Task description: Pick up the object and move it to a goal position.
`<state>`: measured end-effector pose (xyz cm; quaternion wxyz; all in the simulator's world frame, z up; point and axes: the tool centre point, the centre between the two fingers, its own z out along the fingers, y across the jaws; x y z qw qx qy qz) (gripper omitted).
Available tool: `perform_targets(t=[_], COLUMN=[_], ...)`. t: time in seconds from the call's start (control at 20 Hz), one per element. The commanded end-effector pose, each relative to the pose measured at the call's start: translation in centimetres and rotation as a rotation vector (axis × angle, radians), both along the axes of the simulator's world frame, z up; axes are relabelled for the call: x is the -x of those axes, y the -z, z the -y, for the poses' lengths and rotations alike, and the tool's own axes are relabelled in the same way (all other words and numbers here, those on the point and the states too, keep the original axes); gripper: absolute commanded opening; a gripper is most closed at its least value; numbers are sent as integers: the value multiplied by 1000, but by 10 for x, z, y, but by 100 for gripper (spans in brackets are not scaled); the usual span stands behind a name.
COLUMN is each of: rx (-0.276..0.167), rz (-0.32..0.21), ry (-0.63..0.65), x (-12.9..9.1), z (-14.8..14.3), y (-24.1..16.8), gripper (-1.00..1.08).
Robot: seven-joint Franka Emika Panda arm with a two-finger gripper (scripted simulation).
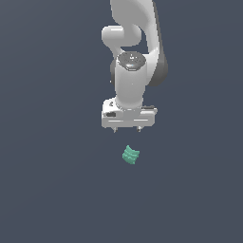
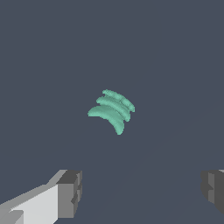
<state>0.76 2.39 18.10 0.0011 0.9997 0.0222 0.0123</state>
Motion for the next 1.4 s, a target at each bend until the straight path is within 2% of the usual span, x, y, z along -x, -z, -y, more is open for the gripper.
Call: perform_targets(t=[0.0,0.4,0.75,1.05,1.35], rx=[0,29,30,32,34], rz=[0,-24,-25,-27,-30], ry=[0,15,5,-62,-180], x=[0,4,4,0,-8], z=[0,12,11,10,6], y=[0,3,4,9,18], gripper=[100,100,100,100,100])
